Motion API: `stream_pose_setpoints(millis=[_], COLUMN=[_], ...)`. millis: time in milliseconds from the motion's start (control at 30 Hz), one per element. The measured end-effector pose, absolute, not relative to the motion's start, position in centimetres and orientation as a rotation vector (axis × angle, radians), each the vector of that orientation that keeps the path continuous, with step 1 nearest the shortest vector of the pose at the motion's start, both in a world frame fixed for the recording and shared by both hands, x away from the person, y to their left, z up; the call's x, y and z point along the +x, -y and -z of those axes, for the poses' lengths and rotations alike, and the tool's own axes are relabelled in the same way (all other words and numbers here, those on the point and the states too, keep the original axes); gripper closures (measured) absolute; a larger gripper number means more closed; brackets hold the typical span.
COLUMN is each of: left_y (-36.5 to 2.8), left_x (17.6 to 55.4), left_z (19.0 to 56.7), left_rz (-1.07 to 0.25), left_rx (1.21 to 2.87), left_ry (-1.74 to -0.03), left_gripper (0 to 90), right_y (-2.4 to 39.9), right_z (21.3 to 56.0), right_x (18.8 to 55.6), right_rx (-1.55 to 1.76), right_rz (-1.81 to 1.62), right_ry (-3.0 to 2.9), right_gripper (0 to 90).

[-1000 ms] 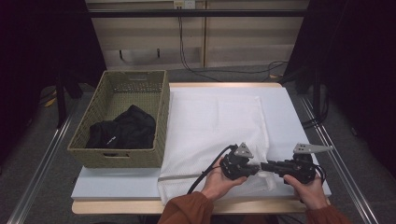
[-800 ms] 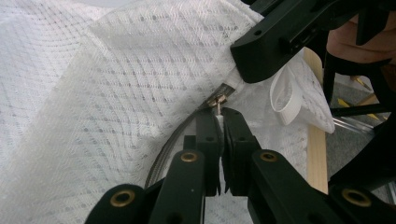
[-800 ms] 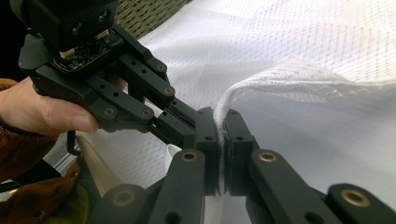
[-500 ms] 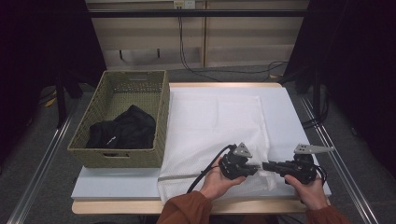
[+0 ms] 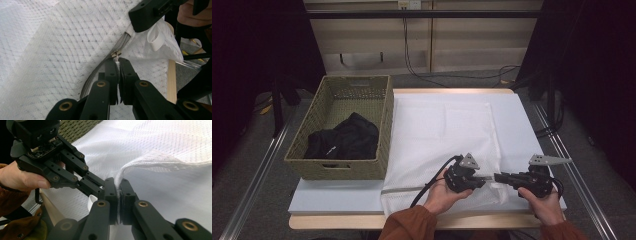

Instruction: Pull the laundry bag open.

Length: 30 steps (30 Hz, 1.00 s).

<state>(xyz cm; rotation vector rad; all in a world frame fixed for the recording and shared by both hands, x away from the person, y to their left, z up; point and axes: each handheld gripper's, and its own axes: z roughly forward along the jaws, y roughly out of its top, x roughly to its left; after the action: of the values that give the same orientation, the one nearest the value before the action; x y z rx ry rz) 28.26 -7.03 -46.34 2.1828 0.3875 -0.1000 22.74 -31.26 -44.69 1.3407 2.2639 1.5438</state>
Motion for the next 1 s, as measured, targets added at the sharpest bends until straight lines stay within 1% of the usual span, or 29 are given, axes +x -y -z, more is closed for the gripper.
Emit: stream_pose_setpoints(millis=[67,267,333,600,667,833,1000], left_y=[6.9,6.6,6.6,6.2,6.1,5.8,5.4], left_x=[28.2,28.3,28.3,28.1,28.1,28.1,28.1], left_z=[46.1,46.3,46.5,46.2,46.2,46.2,46.2], left_rz=[0.082,0.080,0.077,0.079,0.082,0.068,0.066], left_rx=[2.213,2.226,2.206,2.228,2.208,2.244,2.243], left_ry=[-0.373,-0.390,-0.385,-0.390,-0.399,-0.394,-0.387], left_gripper=[86.8,86.8,86.7,86.7,86.7,86.8,86.8], right_y=[31.2,31.3,31.3,31.3,31.4,31.1,31.7], right_z=[44.7,44.6,44.6,44.6,44.6,44.6,44.5], right_x=[22.7,22.6,22.6,22.6,22.6,22.6,22.6], right_rx=[1.341,1.340,1.345,1.342,1.341,1.328,1.336], right_rz=[-1.545,-1.541,-1.543,-1.547,-1.554,-1.545,-1.556], right_ry=[-2.268,-2.257,-2.256,-2.257,-2.258,-2.265,-2.253], right_gripper=[86.9,87.0,87.0,87.0,87.0,87.0,87.0])
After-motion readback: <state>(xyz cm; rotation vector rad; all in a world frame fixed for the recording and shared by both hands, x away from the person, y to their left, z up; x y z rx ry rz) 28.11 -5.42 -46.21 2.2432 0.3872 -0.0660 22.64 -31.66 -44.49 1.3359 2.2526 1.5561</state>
